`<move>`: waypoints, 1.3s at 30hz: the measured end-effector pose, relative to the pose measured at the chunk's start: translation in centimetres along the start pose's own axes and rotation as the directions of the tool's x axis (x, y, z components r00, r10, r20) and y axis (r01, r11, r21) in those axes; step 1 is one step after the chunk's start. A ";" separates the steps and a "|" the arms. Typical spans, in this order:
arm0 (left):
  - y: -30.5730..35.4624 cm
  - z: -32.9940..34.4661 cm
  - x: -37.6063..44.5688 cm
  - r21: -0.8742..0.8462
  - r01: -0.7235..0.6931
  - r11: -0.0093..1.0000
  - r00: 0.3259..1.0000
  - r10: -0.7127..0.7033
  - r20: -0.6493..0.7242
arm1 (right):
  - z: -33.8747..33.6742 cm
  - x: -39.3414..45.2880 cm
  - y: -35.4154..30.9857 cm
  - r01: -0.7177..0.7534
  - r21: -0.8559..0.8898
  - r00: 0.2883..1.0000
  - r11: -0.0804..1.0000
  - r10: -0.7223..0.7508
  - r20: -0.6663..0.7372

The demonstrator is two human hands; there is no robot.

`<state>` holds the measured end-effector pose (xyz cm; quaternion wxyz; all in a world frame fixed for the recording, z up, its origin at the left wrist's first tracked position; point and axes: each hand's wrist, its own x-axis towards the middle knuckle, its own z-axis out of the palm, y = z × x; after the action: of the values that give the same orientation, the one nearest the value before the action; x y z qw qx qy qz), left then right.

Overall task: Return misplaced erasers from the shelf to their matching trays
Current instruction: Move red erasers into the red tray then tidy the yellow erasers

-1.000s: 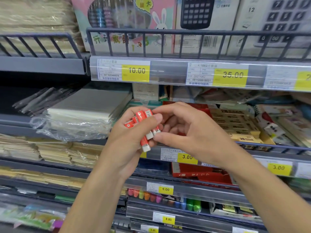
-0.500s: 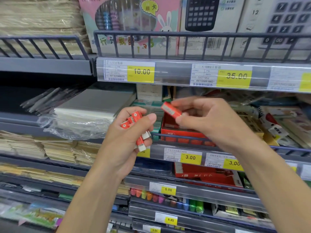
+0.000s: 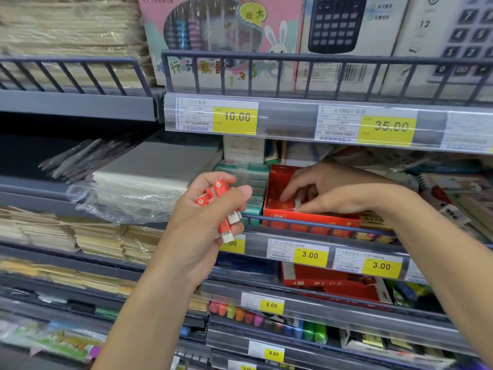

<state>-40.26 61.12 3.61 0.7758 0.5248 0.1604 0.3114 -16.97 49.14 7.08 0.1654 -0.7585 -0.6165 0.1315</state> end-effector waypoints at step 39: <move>0.1 1.4 -0.3 0.035 -0.027 0.999 0.993 0.023 0.115 | 4.3 -3.3 -7.2 0.345 0.657 0.918 0.670 -0.095 -0.385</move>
<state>-39.75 59.96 4.19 0.7702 0.5577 0.1146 0.2874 -25.76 47.61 6.13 0.5580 -0.5640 -0.5698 0.2142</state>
